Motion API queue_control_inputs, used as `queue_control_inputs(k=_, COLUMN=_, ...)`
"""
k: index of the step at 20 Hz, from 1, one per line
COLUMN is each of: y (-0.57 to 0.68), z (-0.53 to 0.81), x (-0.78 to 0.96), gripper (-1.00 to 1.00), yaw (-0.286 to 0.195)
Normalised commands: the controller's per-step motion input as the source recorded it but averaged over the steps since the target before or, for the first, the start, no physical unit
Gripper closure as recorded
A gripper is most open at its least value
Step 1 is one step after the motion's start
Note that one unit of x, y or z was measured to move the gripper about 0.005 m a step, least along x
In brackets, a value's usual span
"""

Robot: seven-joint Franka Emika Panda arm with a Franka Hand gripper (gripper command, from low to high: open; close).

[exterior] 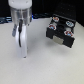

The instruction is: Open the kcup holder, insert the kcup into the holder, and close the kcup holder

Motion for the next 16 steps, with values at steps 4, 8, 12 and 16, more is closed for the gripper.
queue_control_inputs(k=4, y=-0.08, z=-0.28, x=-0.03, gripper=-1.00, yaw=-0.222)
queue_control_inputs(k=8, y=0.00, z=-0.21, x=-0.05, gripper=-1.00, yaw=-0.162)
queue_control_inputs(k=12, y=0.01, z=-0.10, x=-0.09, gripper=-1.00, yaw=-0.153)
queue_control_inputs(k=16, y=0.00, z=0.01, x=-0.07, gripper=1.00, yaw=-0.071)
